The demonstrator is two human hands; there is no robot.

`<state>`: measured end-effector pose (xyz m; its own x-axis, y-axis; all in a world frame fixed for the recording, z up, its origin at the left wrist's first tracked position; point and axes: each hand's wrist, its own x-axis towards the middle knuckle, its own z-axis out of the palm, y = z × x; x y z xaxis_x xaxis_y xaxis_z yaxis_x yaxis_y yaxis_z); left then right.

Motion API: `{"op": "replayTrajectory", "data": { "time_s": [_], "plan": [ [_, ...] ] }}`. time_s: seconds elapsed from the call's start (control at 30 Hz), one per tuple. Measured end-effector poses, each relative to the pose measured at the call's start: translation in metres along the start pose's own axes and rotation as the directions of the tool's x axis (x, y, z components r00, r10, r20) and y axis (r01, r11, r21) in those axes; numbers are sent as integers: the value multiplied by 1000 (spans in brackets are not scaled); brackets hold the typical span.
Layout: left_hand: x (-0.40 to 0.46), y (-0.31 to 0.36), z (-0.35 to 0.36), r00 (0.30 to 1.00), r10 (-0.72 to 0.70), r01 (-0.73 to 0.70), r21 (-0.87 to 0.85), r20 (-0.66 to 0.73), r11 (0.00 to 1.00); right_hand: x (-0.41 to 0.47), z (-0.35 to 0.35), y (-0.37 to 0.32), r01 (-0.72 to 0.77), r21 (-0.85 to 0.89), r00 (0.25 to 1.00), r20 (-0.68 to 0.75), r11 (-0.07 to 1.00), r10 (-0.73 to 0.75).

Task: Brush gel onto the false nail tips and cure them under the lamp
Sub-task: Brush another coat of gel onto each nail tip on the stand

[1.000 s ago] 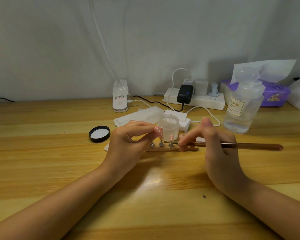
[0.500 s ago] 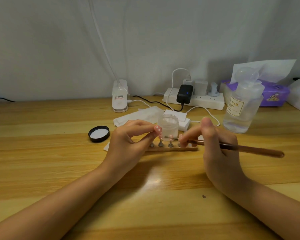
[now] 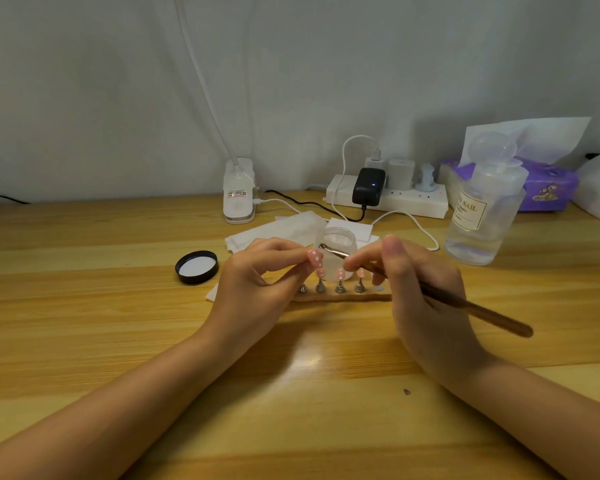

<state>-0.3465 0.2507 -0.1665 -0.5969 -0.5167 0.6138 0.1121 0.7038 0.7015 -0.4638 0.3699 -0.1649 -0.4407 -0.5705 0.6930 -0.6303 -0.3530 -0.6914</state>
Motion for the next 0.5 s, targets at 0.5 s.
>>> {"op": "replayTrajectory", "data": {
  "time_s": [0.5],
  "plan": [
    [0,-3,1,999,41,-41,48,10,998,-1,3,0,21,-34,999,40,999,-20]
  ]
}}
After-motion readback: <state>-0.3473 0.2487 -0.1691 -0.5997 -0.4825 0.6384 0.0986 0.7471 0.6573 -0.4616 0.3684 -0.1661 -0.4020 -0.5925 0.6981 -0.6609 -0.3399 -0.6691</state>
